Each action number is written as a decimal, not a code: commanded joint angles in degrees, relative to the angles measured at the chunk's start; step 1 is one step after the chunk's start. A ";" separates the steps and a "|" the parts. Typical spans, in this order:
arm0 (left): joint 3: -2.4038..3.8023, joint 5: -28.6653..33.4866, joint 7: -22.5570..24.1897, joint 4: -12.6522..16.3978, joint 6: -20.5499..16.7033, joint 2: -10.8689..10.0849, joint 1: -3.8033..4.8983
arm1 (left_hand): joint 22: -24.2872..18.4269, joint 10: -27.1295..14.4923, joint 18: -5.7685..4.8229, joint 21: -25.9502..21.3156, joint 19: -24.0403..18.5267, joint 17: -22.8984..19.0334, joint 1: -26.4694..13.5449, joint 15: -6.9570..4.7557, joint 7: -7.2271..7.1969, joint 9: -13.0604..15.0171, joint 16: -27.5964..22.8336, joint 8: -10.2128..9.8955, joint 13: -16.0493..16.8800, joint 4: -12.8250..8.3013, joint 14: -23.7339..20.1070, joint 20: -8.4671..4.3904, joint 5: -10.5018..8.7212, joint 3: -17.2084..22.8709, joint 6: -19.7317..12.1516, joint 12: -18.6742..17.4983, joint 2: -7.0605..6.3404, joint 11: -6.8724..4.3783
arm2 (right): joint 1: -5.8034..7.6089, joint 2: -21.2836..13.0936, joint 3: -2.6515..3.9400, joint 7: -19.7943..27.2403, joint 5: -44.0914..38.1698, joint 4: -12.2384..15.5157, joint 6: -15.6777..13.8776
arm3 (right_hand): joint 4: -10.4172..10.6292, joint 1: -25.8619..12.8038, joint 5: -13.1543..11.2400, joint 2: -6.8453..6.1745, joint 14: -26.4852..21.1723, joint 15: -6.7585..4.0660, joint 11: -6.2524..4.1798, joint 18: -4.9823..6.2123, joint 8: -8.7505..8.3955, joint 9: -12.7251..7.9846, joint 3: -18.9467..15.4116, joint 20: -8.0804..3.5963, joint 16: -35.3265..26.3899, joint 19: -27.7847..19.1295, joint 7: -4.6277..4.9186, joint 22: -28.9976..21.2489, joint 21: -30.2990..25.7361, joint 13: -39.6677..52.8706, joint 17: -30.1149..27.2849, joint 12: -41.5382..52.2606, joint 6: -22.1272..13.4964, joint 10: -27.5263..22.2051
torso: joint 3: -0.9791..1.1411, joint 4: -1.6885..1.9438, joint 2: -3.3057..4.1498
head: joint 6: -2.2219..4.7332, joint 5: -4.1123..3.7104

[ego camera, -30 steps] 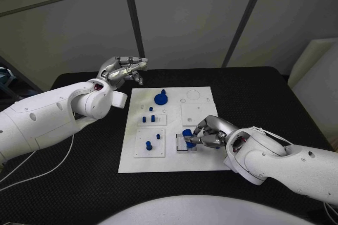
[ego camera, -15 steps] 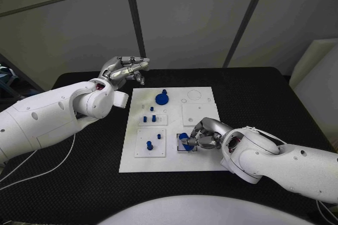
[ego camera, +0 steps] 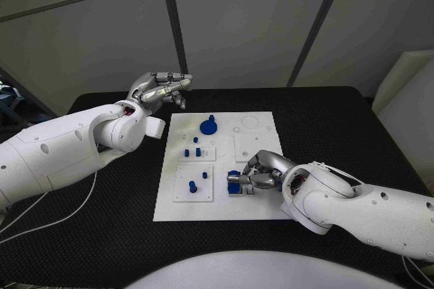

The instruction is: Assemble the parts on the task board

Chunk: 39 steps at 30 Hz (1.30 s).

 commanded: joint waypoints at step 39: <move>0.00 0.20 0.11 -0.12 0.59 0.09 0.05 | -0.10 -0.54 -0.27 -0.26 -0.13 -0.14 -0.36 -0.01 0.32 -0.12 0.29 0.13 0.09 0.10 -0.33 0.39 -0.14 -0.46 -0.36 0.47 0.21 -0.01 | 0.05 -1.50 -0.01 3.86 -10.70 1.20 1.44 | -4.77 15.93 4.79 1.17 5.19 -1.17 -1.31 -0.31 3.24 4.18 3.25 -0.83 0.09 0.84 -1.51 1.79 0.73 3.24 10.97 2.48 1.37 2.61 | 0.03 0.00 0.07 | -0.44 0.21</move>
